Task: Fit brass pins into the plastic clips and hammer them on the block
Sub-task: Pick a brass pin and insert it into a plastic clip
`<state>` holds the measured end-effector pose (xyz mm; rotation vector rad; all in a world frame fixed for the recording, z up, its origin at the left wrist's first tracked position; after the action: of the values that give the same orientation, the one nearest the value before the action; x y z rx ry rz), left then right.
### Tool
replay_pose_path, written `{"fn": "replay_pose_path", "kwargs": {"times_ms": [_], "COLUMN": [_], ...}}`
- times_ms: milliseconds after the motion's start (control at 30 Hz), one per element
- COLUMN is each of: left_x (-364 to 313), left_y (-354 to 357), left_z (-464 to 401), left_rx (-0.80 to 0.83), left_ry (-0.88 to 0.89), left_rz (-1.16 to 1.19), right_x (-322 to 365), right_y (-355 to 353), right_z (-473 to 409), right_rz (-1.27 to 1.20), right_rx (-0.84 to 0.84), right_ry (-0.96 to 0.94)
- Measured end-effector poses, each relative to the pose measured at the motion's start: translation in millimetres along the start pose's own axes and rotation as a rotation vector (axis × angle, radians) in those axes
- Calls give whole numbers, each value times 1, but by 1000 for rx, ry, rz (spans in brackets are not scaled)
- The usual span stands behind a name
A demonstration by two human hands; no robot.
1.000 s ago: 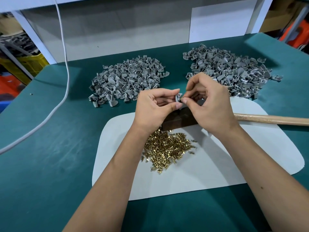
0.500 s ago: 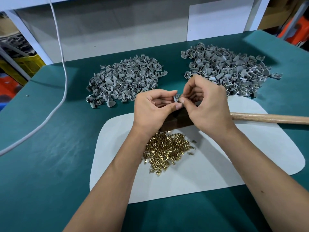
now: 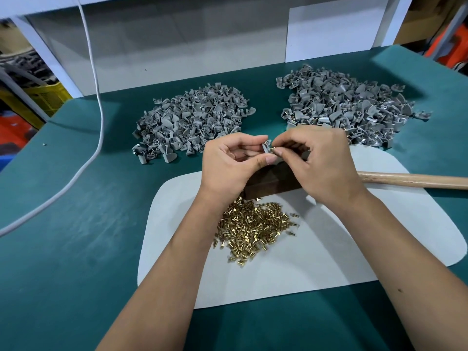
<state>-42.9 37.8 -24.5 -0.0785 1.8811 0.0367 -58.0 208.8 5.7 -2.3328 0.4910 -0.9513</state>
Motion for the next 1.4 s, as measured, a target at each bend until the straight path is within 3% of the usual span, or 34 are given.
{"fn": "replay_pose_path", "kwargs": {"times_ms": [700,1000,1400], "left_x": [-3,-7,-8], "left_y": [0,10,22], "left_z": [-1,4,6], "left_rx": [23,-59,-134], "left_ry": [-39,65,12], "left_rz": [79,-46,-72], "right_x": [7,1,3], "right_y": [2,2,4], "right_z": [3,2,2], "right_rz": [60,-33,-48], "right_rx": [-79,-116,-126], "right_ry": [-136,83,225]}}
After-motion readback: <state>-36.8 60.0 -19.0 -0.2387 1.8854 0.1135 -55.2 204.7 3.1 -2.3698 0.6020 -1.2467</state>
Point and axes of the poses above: each hand's wrist, its own z-axis away from the middle knuckle, its own y-axis out of the palm, x = y × z, the point moved 3 cm from there along -z, towards the middle knuckle, and after that the axes turned 4 degrees about x, right-handed, at the moved point
